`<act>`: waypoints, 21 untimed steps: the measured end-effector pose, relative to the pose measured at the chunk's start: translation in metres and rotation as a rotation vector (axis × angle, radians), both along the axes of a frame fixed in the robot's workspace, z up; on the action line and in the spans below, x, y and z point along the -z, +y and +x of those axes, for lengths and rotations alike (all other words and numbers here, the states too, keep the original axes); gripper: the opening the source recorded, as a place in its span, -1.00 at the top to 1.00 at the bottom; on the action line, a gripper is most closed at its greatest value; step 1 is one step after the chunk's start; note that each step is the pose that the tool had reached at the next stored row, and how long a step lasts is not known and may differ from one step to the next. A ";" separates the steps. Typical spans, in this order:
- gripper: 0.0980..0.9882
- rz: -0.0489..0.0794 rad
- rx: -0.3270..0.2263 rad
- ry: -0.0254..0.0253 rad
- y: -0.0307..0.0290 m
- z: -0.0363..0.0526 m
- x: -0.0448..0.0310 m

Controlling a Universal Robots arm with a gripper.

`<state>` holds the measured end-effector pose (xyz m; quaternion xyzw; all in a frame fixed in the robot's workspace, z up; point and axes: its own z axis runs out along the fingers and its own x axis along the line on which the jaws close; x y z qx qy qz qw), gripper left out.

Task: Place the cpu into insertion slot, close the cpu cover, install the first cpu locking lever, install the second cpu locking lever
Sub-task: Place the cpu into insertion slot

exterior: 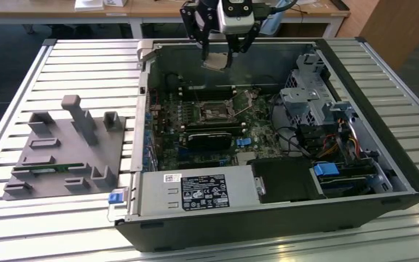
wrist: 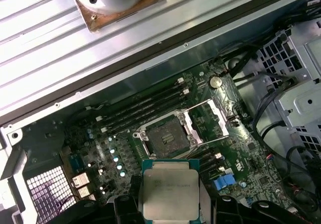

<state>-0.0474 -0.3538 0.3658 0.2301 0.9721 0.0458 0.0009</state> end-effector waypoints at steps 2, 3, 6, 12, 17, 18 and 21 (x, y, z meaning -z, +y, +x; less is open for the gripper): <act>0.02 0.000 0.007 0.0000 0.0000 -0.0004 0.0000; 0.02 0.000 0.010 0.0001 0.0000 -0.0006 0.0000; 0.02 0.000 0.021 0.0000 0.0000 -0.0011 0.0001; 0.02 0.000 0.041 0.0000 0.0000 -0.0017 0.0001; 0.02 0.000 0.059 0.0001 0.0000 -0.0021 0.0002; 0.02 0.000 0.063 0.0000 0.0000 -0.0021 0.0003; 0.02 0.000 0.087 0.0000 0.0000 -0.0021 0.0005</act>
